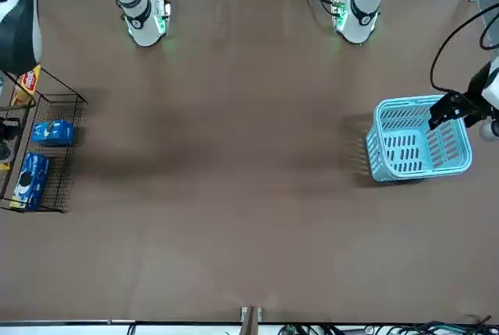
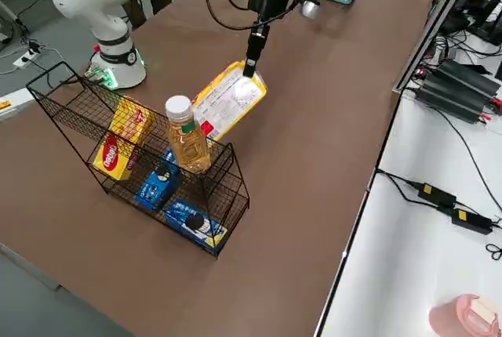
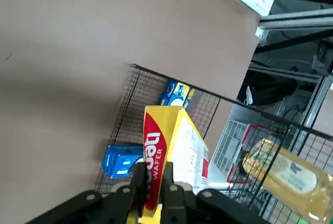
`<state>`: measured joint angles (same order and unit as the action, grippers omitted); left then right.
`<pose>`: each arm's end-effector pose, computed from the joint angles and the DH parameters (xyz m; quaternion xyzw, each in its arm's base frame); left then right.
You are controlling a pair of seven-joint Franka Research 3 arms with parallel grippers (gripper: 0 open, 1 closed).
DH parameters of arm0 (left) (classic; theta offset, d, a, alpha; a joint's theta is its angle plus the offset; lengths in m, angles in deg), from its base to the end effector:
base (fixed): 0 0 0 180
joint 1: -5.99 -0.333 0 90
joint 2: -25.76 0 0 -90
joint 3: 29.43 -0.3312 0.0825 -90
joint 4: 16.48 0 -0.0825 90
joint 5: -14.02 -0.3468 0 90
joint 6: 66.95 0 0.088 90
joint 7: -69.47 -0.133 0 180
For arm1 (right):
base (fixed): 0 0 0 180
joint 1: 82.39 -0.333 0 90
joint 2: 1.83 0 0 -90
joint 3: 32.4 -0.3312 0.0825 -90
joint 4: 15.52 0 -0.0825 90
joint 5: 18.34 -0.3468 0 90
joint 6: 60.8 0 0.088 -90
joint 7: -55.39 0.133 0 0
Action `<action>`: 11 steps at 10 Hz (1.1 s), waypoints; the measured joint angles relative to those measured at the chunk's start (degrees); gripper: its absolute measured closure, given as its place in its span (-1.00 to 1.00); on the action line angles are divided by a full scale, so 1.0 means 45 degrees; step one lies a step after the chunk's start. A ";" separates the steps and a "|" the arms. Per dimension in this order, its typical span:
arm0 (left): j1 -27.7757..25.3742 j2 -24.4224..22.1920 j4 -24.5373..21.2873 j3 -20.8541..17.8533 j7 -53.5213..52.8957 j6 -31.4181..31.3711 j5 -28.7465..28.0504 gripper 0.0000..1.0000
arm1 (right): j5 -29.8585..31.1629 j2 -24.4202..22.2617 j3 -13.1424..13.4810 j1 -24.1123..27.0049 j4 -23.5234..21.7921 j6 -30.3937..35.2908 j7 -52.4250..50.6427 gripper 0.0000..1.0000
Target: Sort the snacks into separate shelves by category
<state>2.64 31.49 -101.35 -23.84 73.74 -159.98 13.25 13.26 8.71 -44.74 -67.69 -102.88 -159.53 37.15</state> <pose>0.5560 -0.0171 0.6043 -0.9996 -0.0178 -0.0215 0.0006 0.5841 -0.0971 0.5631 0.9530 0.1702 -0.0357 0.2483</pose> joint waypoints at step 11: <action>0.0000 0.0000 0.0004 -0.0001 0.0000 -0.0001 0.0000 -1.00 | -0.2010 -0.0147 -0.0043 0.2438 -0.1833 -0.2699 -0.1549 0.68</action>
<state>2.64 31.49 -101.34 -23.85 73.74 -159.99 13.25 4.21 8.05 -44.93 -56.72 -111.13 -171.67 30.18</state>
